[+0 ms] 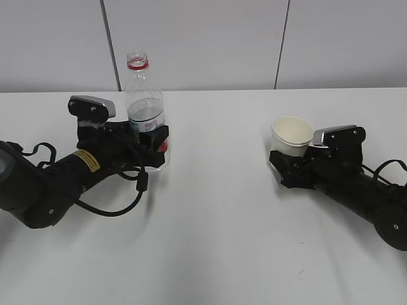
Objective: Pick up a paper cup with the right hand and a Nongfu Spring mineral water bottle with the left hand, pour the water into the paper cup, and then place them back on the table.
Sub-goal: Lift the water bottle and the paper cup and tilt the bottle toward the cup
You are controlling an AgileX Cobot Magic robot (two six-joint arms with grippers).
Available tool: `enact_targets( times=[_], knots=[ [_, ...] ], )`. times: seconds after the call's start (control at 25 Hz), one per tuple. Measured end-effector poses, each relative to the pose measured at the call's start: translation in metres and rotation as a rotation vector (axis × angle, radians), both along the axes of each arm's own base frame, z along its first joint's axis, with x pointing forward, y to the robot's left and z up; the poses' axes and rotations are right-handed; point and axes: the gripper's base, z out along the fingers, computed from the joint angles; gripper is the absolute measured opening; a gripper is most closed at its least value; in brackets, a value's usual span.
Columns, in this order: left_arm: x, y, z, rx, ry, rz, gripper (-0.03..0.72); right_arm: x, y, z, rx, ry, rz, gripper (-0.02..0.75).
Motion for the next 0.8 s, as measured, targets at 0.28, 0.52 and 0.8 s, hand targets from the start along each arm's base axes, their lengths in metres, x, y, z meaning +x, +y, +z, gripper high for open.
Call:
enact_targets(
  times=[0.28, 0.52, 0.8],
  knots=[
    [0.000, -0.001, 0.000, 0.002, -0.001, -0.007, 0.398, -0.006, 0.013, -0.001, -0.028, -0.004, 0.171, 0.550],
    [-0.001, 0.000, 0.000, 0.019, -0.008, -0.051, 0.398, -0.014, 0.023, -0.001, -0.049, -0.009, 0.324, 0.550],
    [-0.003, -0.002, 0.011, 0.136, -0.026, -0.094, 0.398, -0.008, 0.036, 0.004, -0.003, -0.007, 0.428, 0.550]
  ],
)
